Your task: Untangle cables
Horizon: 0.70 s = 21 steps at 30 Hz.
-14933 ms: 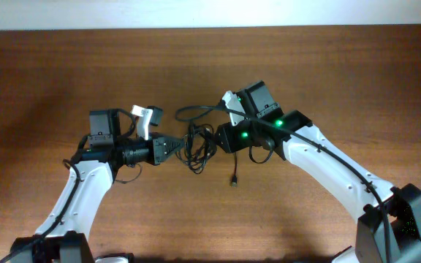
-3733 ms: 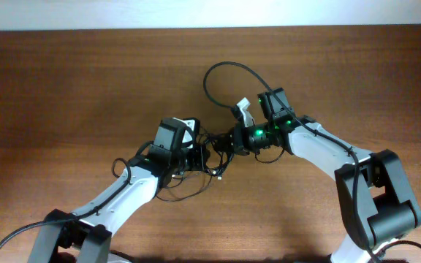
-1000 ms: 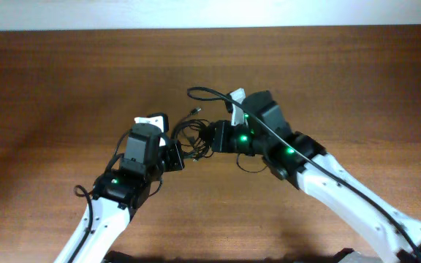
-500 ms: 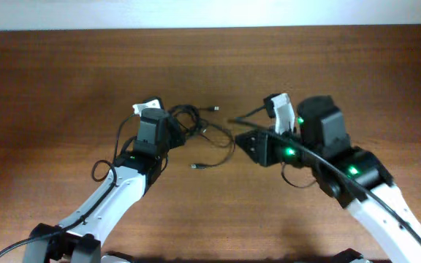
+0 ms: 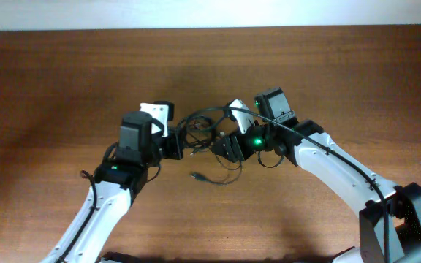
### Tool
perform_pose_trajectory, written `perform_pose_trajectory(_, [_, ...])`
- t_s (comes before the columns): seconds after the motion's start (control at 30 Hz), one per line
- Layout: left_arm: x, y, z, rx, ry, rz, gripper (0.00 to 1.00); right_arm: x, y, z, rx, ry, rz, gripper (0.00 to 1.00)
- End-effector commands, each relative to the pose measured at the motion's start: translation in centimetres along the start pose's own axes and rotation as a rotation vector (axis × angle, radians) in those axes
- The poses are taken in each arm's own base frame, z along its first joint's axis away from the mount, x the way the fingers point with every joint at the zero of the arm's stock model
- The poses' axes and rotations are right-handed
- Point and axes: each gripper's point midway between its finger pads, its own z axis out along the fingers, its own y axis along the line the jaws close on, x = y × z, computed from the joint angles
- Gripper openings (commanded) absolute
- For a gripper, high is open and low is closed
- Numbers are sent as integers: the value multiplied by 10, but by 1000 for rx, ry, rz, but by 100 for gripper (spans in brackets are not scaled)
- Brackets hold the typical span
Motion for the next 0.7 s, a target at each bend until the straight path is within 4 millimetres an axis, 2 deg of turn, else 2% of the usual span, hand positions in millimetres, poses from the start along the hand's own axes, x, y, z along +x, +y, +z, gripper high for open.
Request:
perform_pose_trajectory(0.0, [-11,-7,-17,164,-5,-39,0,-8,3,-5,7,-22,-191,65])
perform_pose_trajectory(0.1, [-11,-44,-29,395,13,-15,0,-11,3,-5,10,-33,-211,64])
perform_pose_trajectory(0.13, [-11,-47,-31,413,18,-15,0,-12,4,-5,8,-40,-216,64])
perform_pose_trajectory(0.17, [-9,-51,-33,442,26,-13,0,-14,5,-5,4,-46,-221,60])
perform_pose_trajectory(0.2, [-9,-51,-32,438,25,-13,0,-14,12,-6,-41,-50,-223,24])
perform_pose_trajectory(0.23, [-12,-41,-28,378,10,-25,0,-9,23,-6,-105,-36,-206,4])
perform_pose_trajectory(0.33, [-20,30,-16,-34,-64,-258,0,15,26,-8,-125,54,-123,4])
perform_pose_trajectory(0.37, [-20,39,-17,-82,-78,-298,0,19,28,-11,-127,67,-111,4])
perform_pose_trajectory(0.4, [-23,40,-17,-84,-89,-308,0,22,31,-15,-127,79,-100,5])
perform_pose_trajectory(0.43, [-24,39,-17,-82,-92,-308,0,23,32,-16,-127,84,-96,14])
perform_pose_trajectory(0.47, [-23,39,-17,-78,-91,-315,0,23,30,-15,-118,85,-96,28])
perform_pose_trajectory(0.5, [-23,35,-17,-57,-83,-329,0,24,28,-15,-106,86,-96,34])
perform_pose_trajectory(0.57, [-21,26,-16,-7,-64,-327,0,24,23,-15,-74,90,-98,42])
perform_pose_trajectory(0.6, [-20,14,-16,60,-43,-322,0,24,22,-14,-73,88,-101,50])
perform_pose_trajectory(0.67, [-19,7,-17,99,-30,-318,0,16,8,-12,7,64,-137,58])
